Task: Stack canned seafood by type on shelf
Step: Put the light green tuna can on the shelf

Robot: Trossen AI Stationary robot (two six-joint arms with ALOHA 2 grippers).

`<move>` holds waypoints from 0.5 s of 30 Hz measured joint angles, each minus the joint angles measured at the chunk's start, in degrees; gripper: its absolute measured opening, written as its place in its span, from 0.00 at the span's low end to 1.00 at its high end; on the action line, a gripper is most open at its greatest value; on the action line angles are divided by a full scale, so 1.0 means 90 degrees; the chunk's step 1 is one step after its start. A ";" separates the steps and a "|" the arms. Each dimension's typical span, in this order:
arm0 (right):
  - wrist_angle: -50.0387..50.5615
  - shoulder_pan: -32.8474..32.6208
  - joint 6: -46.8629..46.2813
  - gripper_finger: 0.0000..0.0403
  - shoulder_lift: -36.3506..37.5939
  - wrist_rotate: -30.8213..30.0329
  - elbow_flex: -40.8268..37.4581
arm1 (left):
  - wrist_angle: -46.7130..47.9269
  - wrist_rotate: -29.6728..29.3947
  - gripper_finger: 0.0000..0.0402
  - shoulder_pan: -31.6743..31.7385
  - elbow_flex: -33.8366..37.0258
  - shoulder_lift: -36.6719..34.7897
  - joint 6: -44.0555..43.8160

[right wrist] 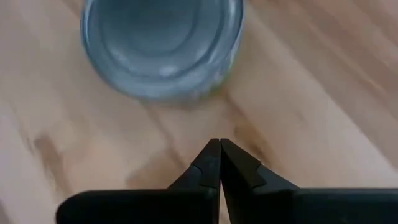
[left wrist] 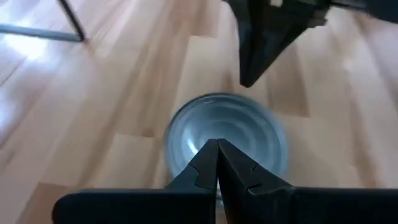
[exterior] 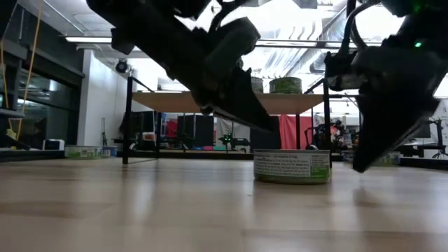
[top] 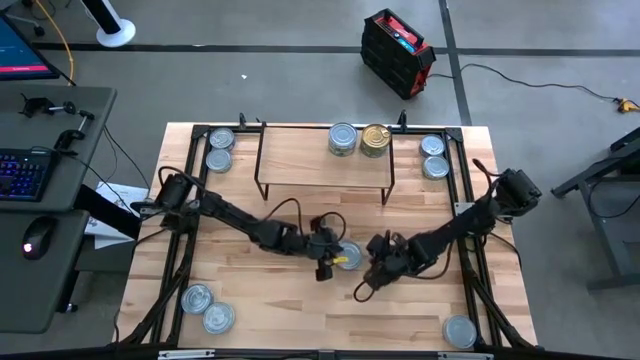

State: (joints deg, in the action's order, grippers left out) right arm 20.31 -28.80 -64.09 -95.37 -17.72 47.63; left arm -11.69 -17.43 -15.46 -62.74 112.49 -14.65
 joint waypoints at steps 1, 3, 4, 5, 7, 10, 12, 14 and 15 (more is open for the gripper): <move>-0.0181 0.0046 0.0010 0.00 0.0000 -0.0063 -0.0090 | 0.0068 0.0028 0.00 0.0023 0.0018 0.0000 0.0031; -0.0343 0.0139 0.0010 0.00 0.0000 -0.0067 -0.0211 | 0.0151 0.0185 0.00 0.0027 0.0078 0.0002 0.0089; -0.0371 0.0184 0.0011 0.00 0.0000 -0.0082 -0.0252 | 0.0121 0.0280 0.00 0.0020 0.0120 0.0002 0.0071; -0.0403 0.0222 0.0038 0.00 0.0000 -0.0086 -0.0298 | 0.0103 0.0317 0.00 -0.0004 0.0156 0.0002 0.0017; -0.0505 0.0288 0.0161 0.00 0.0000 -0.0094 -0.0382 | -0.0048 0.0358 0.00 -0.0049 0.0270 0.0002 -0.0064; -0.0801 0.0353 0.0362 0.00 0.0002 -0.0088 -0.0452 | -0.0259 0.0304 0.00 -0.0080 0.0424 0.0002 -0.0071; -0.1060 0.0404 0.0586 0.00 0.0002 -0.0089 -0.0480 | -0.0260 0.0300 0.00 -0.0065 0.0461 0.0002 -0.0076; -0.1304 0.0451 0.0828 0.00 0.0002 -0.0088 -0.0480 | -0.0282 0.0274 0.00 -0.0063 0.0516 -0.0005 -0.0072; -0.1387 0.0470 0.0913 0.00 0.0002 -0.0088 -0.0481 | -0.0267 0.0265 0.00 -0.0063 0.0526 -0.0013 -0.0056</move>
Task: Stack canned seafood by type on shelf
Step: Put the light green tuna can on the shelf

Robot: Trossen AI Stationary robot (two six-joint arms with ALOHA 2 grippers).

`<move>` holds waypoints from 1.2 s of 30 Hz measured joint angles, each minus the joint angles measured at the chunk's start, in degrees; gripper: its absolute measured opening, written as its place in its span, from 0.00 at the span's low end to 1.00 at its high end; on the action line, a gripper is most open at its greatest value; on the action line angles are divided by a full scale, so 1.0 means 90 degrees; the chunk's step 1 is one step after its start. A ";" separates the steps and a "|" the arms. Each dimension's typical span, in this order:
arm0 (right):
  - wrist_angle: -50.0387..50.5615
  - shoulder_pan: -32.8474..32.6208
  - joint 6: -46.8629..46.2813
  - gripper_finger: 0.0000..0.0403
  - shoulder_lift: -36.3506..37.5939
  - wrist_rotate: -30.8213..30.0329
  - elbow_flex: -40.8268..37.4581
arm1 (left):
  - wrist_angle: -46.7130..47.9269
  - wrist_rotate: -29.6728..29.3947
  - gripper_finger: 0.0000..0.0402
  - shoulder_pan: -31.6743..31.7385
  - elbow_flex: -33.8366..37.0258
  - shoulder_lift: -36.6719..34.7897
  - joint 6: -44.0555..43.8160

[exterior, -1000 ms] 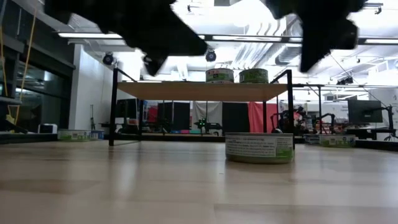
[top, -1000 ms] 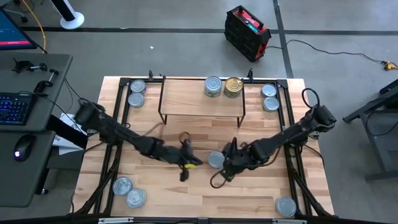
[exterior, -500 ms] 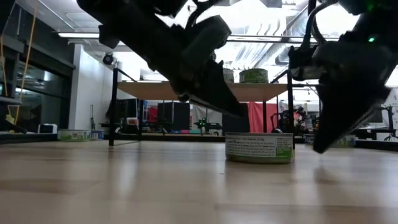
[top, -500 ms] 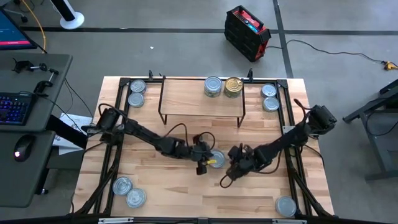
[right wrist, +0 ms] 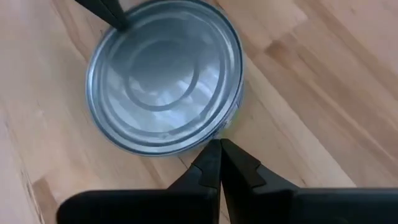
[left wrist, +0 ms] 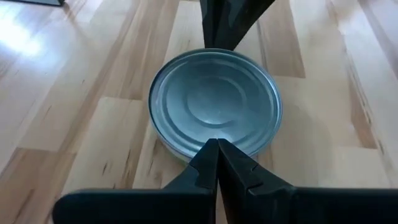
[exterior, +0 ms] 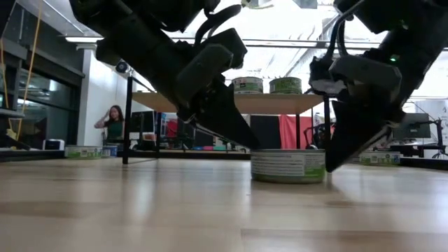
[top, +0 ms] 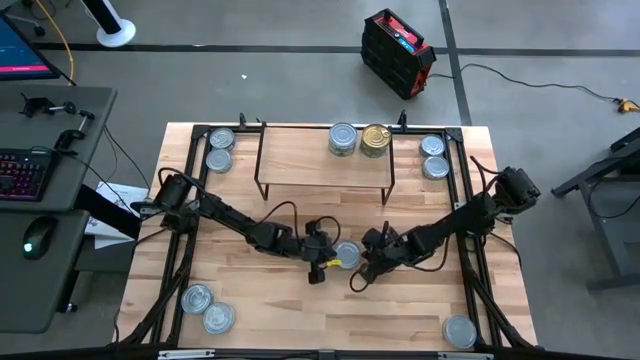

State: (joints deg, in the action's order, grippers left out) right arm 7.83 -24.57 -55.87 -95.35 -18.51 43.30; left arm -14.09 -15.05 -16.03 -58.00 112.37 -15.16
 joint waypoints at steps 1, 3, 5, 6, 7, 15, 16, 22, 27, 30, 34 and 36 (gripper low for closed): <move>-0.0107 0.0028 0.0081 0.00 -0.0002 -0.0001 -0.0001 | 0.0002 -0.0004 0.00 0.0000 0.0025 -0.0004 0.0008; -0.0240 0.0057 0.0233 0.00 0.0000 -0.0023 0.0020 | 0.0000 -0.0013 0.00 0.0000 0.0095 -0.0014 -0.0001; -0.0222 0.0057 0.0433 0.00 -0.0002 -0.0022 0.0139 | 0.0030 -0.0021 0.00 -0.0005 0.0188 -0.0029 -0.0075; -0.0201 0.0057 0.0516 0.00 -0.0002 -0.0019 0.0200 | 0.0070 -0.0031 0.00 -0.0010 0.0214 -0.0035 -0.0143; -0.0194 0.0055 0.0586 0.00 -0.0001 -0.0006 0.0263 | 0.0142 -0.0038 0.00 -0.0027 0.0227 -0.0040 -0.0199; -0.0320 -0.0076 0.0673 0.00 0.0011 0.0123 0.0709 | 0.0360 -0.0370 0.00 -0.0332 0.0262 -0.0031 -0.0364; -0.0387 -0.0099 0.0714 0.00 0.0023 0.0108 0.0759 | 0.0366 -0.0419 0.00 -0.0375 0.0262 -0.0024 -0.0366; -0.0347 -0.0135 0.1046 0.00 0.0027 -0.0320 0.1062 | 0.0480 -0.0237 0.00 -0.0590 0.0286 0.0041 -0.0551; -0.0298 -0.0079 0.1263 0.00 0.0007 -0.0390 0.1279 | 0.0484 -0.0315 0.00 -0.0697 0.0284 0.0040 -0.0697; -0.0281 -0.0047 0.1295 0.00 0.0005 -0.0395 0.1500 | 0.0758 -0.0331 0.00 -0.0762 0.0275 -0.0023 -0.0875; -0.0262 -0.0057 0.1679 0.00 0.0005 -0.0381 0.1833 | 0.0951 -0.0384 0.00 -0.0824 0.0275 -0.0062 -0.0903; -0.0021 -0.0061 0.1740 0.00 0.0012 -0.0371 0.2080 | 0.0955 -0.0364 0.00 -0.0835 0.0275 -0.0062 -0.0984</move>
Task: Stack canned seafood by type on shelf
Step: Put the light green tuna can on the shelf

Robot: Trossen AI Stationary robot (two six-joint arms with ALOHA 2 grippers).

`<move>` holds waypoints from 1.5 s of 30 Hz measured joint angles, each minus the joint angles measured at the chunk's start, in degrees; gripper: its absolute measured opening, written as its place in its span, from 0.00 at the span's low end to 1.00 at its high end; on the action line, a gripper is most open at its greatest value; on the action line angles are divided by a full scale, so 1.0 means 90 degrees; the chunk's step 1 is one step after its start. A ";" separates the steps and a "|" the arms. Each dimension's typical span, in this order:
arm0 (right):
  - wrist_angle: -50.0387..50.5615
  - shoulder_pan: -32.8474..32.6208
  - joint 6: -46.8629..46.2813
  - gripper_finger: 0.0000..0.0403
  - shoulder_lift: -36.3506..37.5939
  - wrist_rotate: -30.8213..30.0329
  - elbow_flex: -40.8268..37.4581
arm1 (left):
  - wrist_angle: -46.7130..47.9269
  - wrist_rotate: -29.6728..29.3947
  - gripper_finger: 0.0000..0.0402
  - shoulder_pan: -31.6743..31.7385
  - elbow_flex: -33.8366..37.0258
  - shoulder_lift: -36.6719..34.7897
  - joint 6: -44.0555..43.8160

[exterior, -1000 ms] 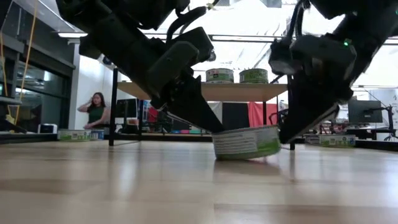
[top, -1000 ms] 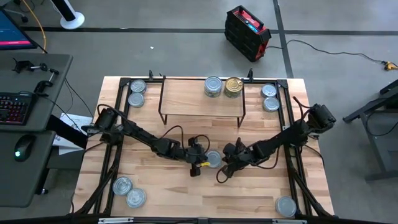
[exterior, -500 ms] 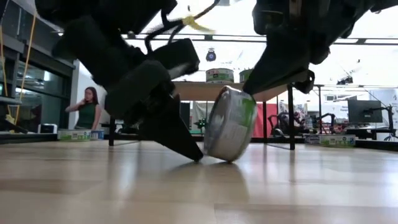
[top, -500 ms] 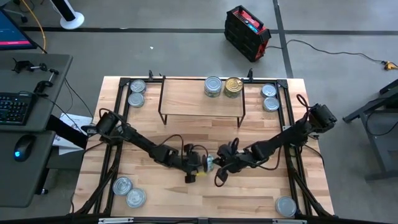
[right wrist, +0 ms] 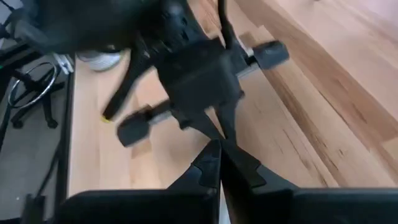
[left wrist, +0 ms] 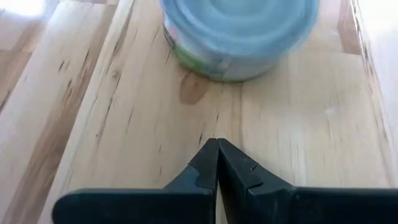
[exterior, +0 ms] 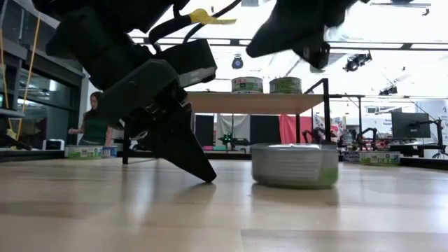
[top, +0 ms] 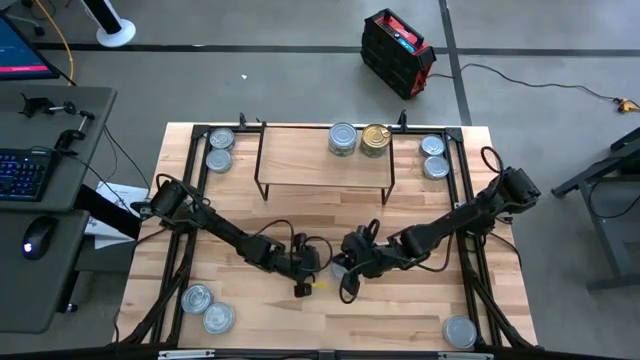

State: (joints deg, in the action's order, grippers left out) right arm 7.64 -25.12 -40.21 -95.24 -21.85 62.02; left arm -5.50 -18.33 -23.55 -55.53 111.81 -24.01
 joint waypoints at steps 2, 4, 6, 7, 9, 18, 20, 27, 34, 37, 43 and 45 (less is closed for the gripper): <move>0.0692 -0.0051 -0.0040 0.00 0.0040 0.0040 0.0263 | 0.0031 0.0002 0.00 -0.0022 0.0000 -0.0051 -0.0175; 0.1501 -0.0143 -0.0283 0.00 0.0046 0.0061 0.0441 | 0.0072 0.0080 0.00 -0.0047 0.0017 -0.0231 -0.0171; 0.2167 -0.0284 -0.0663 0.00 0.0046 0.0129 0.0418 | -0.0102 0.0082 0.00 -0.0054 0.0012 -0.0509 0.0034; 0.2282 -0.0353 -0.0876 0.00 0.0046 0.0178 0.0313 | -0.0231 0.0072 0.00 -0.0036 0.0004 -0.0644 0.0151; 0.2325 -0.0495 -0.1332 0.00 0.0046 0.0357 -0.0025 | -0.0615 0.0014 0.00 0.0050 -0.0002 -0.0788 0.0430; 0.0700 -0.0539 -0.2597 0.00 0.0032 0.0447 -0.1761 | -0.1526 0.0412 0.00 0.0510 0.0000 -0.0156 0.0729; 0.0402 -0.0476 -0.2600 0.00 0.0032 0.0446 -0.1942 | -0.1400 0.0438 0.00 0.0489 0.0000 -0.0107 0.0653; -0.0206 -0.0273 -0.2312 0.00 0.0029 0.0440 -0.2094 | -0.1104 0.0496 0.00 0.0389 -0.0003 0.0109 0.0620; -0.0429 -0.0198 -0.1439 0.00 0.0027 0.0451 -0.1612 | -0.0595 0.0470 0.00 0.0396 -0.0006 0.0165 0.0240; -0.0428 -0.0205 -0.1301 0.00 0.0027 0.0467 -0.1408 | -0.0500 0.0475 0.00 0.0373 -0.0012 0.0143 0.0166; 0.0239 -0.0200 -0.1241 0.00 0.0027 0.0426 -0.1173 | 0.0537 0.0476 0.00 0.0277 0.0000 -0.0324 0.0315; 0.0476 -0.0200 -0.1392 0.00 0.0027 0.0432 -0.1173 | 0.0750 0.0313 0.00 0.0273 -0.0002 -0.0533 0.0462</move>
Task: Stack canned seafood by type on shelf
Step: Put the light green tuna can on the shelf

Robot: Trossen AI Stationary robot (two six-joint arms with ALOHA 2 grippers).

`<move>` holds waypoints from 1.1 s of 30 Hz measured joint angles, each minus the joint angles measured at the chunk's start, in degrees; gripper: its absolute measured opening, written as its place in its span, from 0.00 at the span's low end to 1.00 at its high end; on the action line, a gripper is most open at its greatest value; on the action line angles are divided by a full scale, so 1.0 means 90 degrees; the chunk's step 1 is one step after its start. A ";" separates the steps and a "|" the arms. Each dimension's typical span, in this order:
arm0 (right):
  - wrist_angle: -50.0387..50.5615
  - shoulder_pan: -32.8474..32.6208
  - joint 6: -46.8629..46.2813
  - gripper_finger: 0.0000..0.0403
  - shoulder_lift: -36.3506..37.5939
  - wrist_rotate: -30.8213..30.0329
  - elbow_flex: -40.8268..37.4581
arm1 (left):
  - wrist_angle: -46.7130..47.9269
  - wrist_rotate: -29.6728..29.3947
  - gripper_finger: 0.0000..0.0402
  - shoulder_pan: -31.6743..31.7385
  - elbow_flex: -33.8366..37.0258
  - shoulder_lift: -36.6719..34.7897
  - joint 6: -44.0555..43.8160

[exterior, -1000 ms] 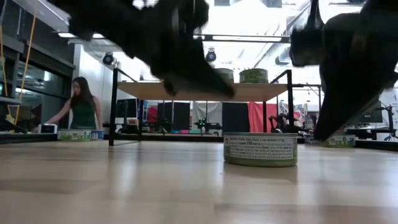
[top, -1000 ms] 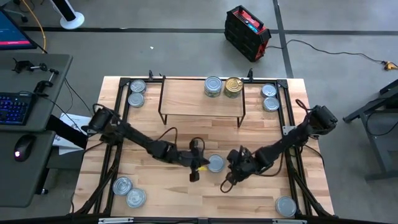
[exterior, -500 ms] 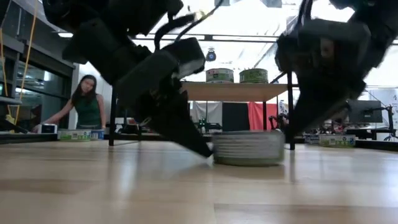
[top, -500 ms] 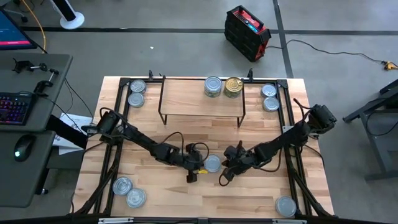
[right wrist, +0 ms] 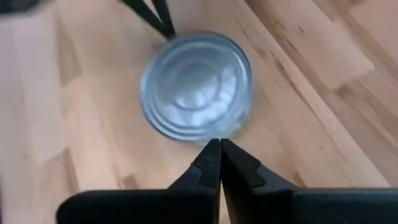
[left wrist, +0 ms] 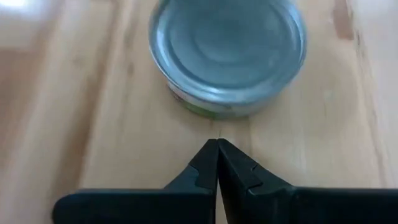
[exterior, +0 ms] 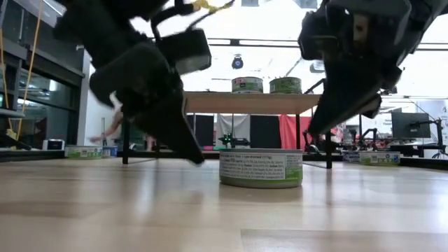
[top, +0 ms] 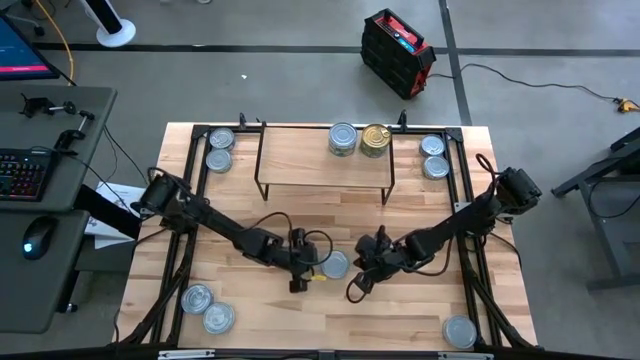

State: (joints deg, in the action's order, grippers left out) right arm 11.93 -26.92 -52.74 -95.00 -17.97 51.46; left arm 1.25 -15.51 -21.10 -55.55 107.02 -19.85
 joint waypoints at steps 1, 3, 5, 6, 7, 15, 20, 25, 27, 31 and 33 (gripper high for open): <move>0.0100 0.0000 -0.0091 0.00 0.0000 0.0013 0.0000 | 0.0039 -0.0110 0.00 0.0001 0.0000 -0.0087 0.0021; 0.0361 0.0000 -0.0296 0.00 0.0000 0.0056 -0.0002 | -0.0109 -0.0263 0.00 0.0009 0.0000 -0.0183 -0.0025; 0.0555 0.0000 -0.0423 0.00 0.0000 0.0077 -0.0002 | -0.0668 -0.0275 0.00 0.0012 0.0000 -0.0189 -0.0112; 0.0632 0.0000 -0.0422 0.00 0.0000 0.0087 -0.0002 | -0.0981 -0.0250 0.00 0.0014 0.0000 -0.0187 -0.0116; 0.0674 0.0000 -0.0416 0.00 0.0000 0.0090 -0.0007 | -0.1319 -0.0174 0.00 0.0012 -0.0002 -0.0135 -0.0077; 0.0445 0.0186 -0.0272 0.00 -0.0132 0.0091 -0.0085 | -0.1511 0.0043 0.00 -0.0028 -0.0012 0.0374 -0.0160; -0.0204 0.0318 -0.0123 0.00 -0.0577 0.0277 -0.0087 | -0.1393 -0.0005 0.00 -0.0100 -0.0017 0.0367 -0.0032; -0.0784 0.0362 -0.0132 0.00 -0.0736 0.0319 -0.0077 | -0.1251 0.0017 0.00 -0.0105 -0.0019 0.0365 -0.0049; -0.0739 0.0358 -0.0073 0.00 -0.0695 0.0298 0.0025 | -0.1181 0.0022 0.00 -0.0110 -0.0023 0.0358 -0.0032; -0.0659 0.0318 0.0083 0.00 -0.0552 0.0201 0.0341 | -0.0990 0.0150 0.00 -0.0137 -0.0017 0.0299 0.0004; -0.0661 0.0311 0.0125 0.00 -0.0527 0.0193 0.0530 | -0.0906 0.0211 0.00 -0.0158 -0.0012 0.0254 -0.0003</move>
State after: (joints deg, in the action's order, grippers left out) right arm 5.98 -24.12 -51.61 -99.74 -16.23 56.23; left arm -6.90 -13.61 -22.52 -55.66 109.30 -19.88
